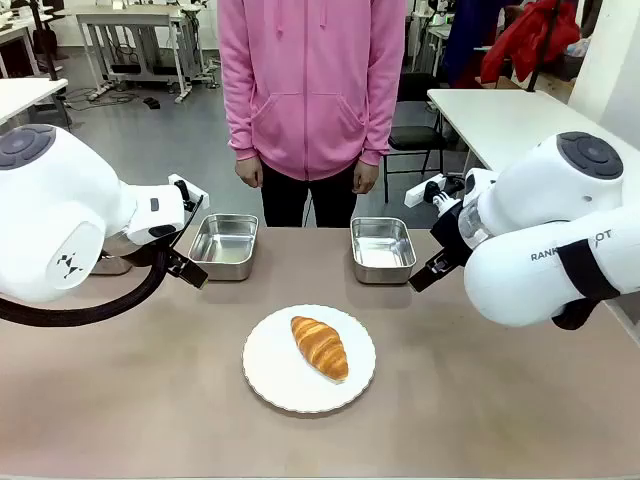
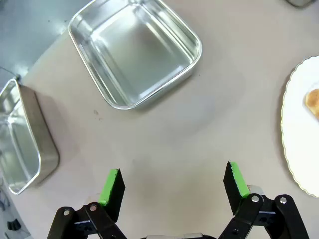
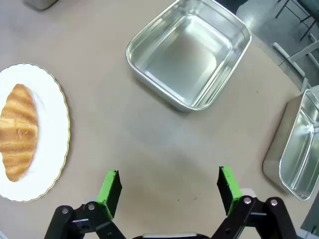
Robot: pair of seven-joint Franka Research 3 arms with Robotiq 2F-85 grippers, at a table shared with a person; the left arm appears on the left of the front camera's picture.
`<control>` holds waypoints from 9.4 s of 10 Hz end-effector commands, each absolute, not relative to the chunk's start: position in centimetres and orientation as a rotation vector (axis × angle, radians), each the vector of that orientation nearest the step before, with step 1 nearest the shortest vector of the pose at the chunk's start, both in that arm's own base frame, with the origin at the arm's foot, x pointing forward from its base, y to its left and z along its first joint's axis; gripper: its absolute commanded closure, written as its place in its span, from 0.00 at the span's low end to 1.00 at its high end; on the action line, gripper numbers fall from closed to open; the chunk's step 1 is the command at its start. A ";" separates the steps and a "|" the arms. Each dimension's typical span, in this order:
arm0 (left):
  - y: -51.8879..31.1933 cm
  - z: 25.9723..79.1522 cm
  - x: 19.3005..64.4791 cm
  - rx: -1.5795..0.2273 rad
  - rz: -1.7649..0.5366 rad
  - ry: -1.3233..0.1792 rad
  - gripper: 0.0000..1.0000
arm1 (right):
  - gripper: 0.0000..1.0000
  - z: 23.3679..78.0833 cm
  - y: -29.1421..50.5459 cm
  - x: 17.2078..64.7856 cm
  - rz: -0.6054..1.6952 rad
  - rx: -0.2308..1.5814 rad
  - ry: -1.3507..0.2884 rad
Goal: Place the bread in the container.
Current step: Place the Butter Roll into the Airtight Container indicated by the human.
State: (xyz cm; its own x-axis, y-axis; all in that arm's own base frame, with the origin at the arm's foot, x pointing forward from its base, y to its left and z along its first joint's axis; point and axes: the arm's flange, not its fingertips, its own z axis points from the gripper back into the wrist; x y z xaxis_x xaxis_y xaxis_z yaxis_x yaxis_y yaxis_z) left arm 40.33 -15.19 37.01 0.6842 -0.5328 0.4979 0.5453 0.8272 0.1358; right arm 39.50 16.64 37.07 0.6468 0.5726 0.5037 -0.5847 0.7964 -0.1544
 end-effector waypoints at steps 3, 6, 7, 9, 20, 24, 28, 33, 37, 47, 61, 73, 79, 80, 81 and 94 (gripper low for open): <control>-15.2 37.0 40.3 -0.024 -0.604 -0.551 0.00 | 0.00 37.1 16.6 39.5 0.658 0.023 -0.565; -15.2 37.0 40.3 -0.024 -0.604 -0.551 0.00 | 0.00 37.1 16.6 39.5 0.658 0.023 -0.565; -15.2 37.0 40.3 -0.024 -0.604 -0.551 0.00 | 0.00 37.1 16.6 39.5 0.658 0.023 -0.565; -15.2 37.0 40.3 -0.024 -0.604 -0.551 0.00 | 0.00 37.1 16.6 39.5 0.658 0.023 -0.565; 12.3 50.7 49.3 -0.321 -0.689 -0.625 0.00 | 0.00 53.9 -2.9 42.3 0.759 0.233 -0.723; 10.2 52.4 46.0 -0.357 -0.808 -0.676 0.00 | 0.00 54.7 -1.3 41.9 0.755 0.159 -0.685; 14.9 54.5 47.2 -0.361 -0.798 -0.703 0.00 | 0.00 58.3 -7.8 43.5 0.750 0.225 -0.720; 19.0 55.2 46.8 -0.494 -0.837 -0.827 0.00 | 0.00 59.5 -10.6 43.3 0.730 0.254 -0.818; 20.1 55.1 46.7 -0.540 -0.834 -0.886 0.00 | 0.00 59.4 -10.5 43.3 0.751 0.280 -0.856; 20.0 54.4 46.4 -0.569 -0.795 -0.881 0.00 | 0.00 59.4 -10.2 43.2 0.736 0.274 -0.836; 20.0 54.4 46.4 -0.569 -0.795 -0.881 0.00 | 0.00 59.4 -10.2 43.2 0.736 0.274 -0.836; 20.0 54.4 46.4 -0.569 -0.795 -0.881 0.00 | 0.00 59.4 -10.2 43.2 0.736 0.274 -0.836; 20.0 54.4 46.4 -0.569 -0.795 -0.881 0.00 | 0.00 59.4 -10.2 43.2 0.736 0.274 -0.836; 20.0 54.4 46.4 -0.569 -0.795 -0.881 0.00 | 0.00 59.4 -10.2 43.2 0.736 0.274 -0.836; 20.0 54.4 46.4 -0.569 -0.795 -0.881 0.00 | 0.00 59.4 -10.2 43.2 0.736 0.274 -0.836; 20.0 54.4 46.4 -0.569 -0.795 -0.881 0.00 | 0.00 59.4 -10.2 43.2 0.736 0.274 -0.836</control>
